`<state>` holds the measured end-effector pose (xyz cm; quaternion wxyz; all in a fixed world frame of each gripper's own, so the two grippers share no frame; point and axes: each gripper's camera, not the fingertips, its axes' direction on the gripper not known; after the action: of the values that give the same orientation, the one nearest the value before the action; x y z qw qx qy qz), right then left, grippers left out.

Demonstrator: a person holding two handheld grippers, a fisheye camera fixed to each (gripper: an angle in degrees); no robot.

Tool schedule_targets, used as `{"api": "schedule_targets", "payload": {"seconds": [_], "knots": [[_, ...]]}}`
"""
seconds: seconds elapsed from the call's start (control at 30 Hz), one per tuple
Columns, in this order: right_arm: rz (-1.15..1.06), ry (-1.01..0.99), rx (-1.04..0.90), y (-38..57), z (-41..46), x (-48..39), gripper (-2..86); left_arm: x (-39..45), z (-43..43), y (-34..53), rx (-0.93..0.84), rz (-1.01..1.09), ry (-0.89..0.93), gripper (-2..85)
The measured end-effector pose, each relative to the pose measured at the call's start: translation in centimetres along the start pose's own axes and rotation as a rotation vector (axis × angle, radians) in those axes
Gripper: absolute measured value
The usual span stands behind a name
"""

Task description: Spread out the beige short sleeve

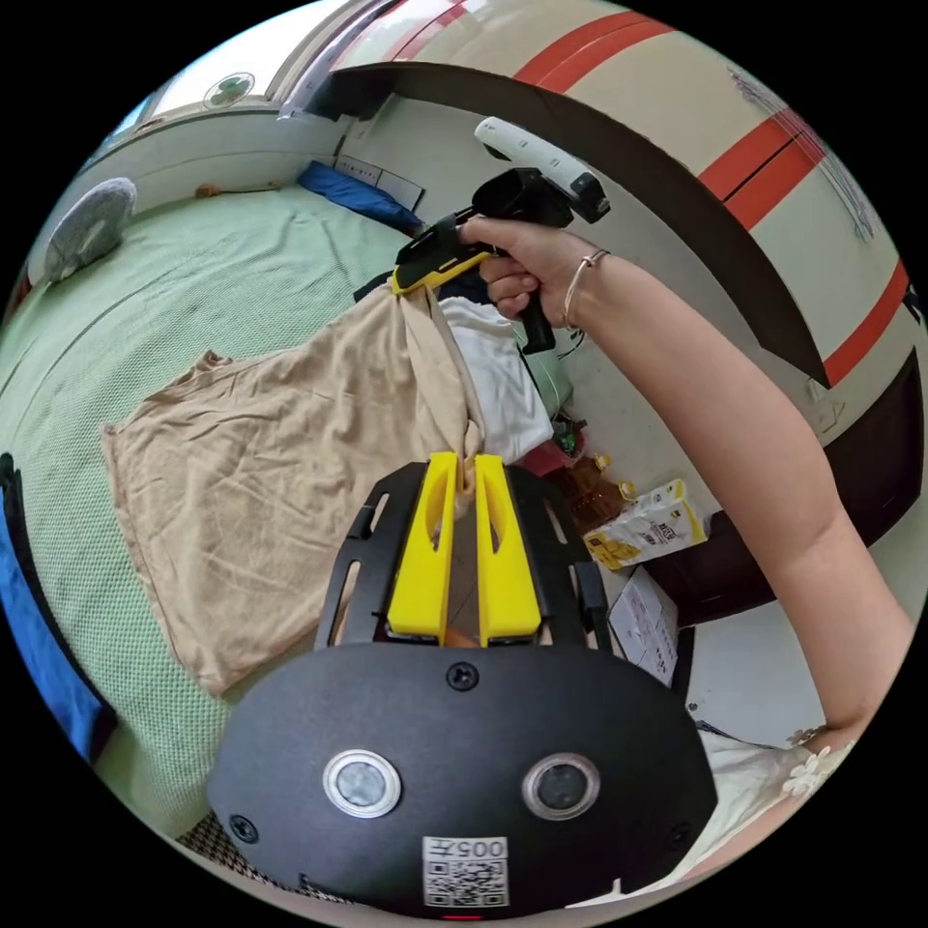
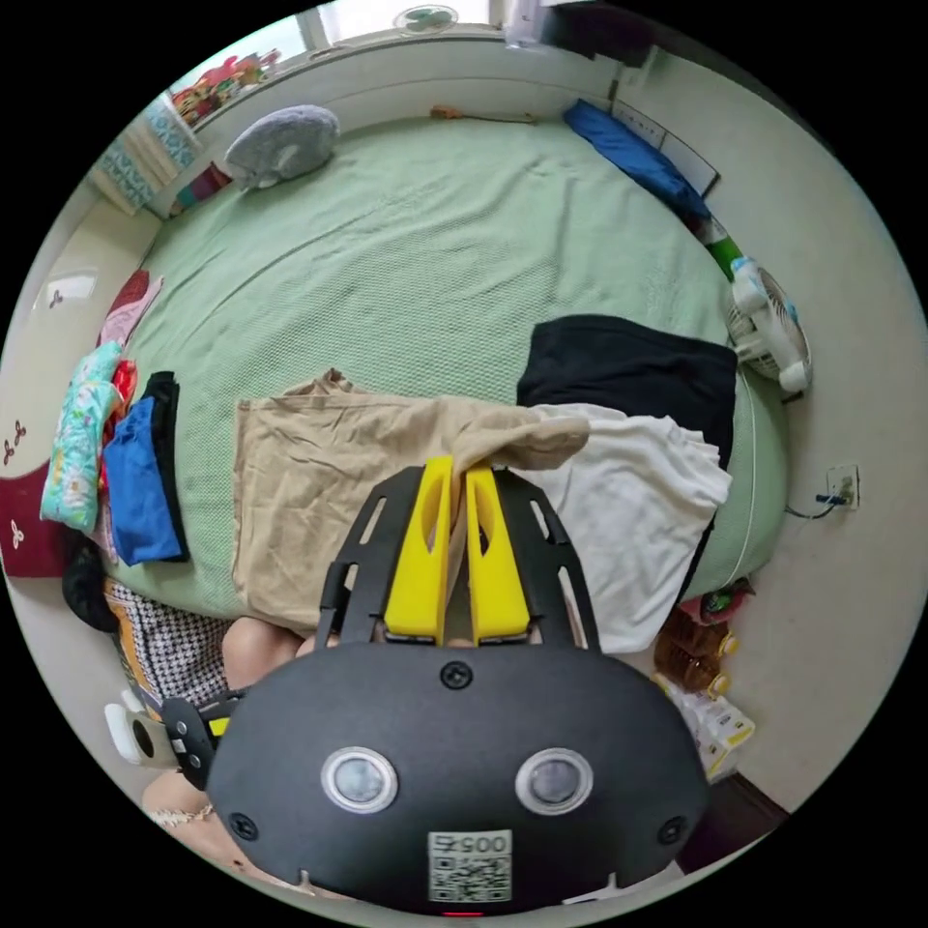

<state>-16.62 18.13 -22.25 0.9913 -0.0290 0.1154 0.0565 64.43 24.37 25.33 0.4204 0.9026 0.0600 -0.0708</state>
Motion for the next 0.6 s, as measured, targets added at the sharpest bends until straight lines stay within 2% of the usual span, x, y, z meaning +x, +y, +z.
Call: {"api": "schedule_targets", "payload": {"seconds": [0.2,0.37,0.47,0.6], "knots": [[-0.199,0.110,-0.008,-0.2,2.0,-14.3,-1.1,-5.0,-5.9,3.8,0.062,-0.093,-0.056,4.8],[-0.346,0.096,-0.082,0.0,9.6,-26.3,-0.9,-10.8,-9.1,8.2,0.051,-0.254,-0.166,4.8],[-0.433,0.022,-0.097,1.1,14.3,-31.1,0.6,-14.7,-9.2,10.8,0.014,-0.365,-0.221,5.1],[-0.460,0.009,-0.115,3.0,17.2,-32.8,5.8,-18.5,-8.0,13.6,-0.086,-0.467,-0.334,6.1]]}}
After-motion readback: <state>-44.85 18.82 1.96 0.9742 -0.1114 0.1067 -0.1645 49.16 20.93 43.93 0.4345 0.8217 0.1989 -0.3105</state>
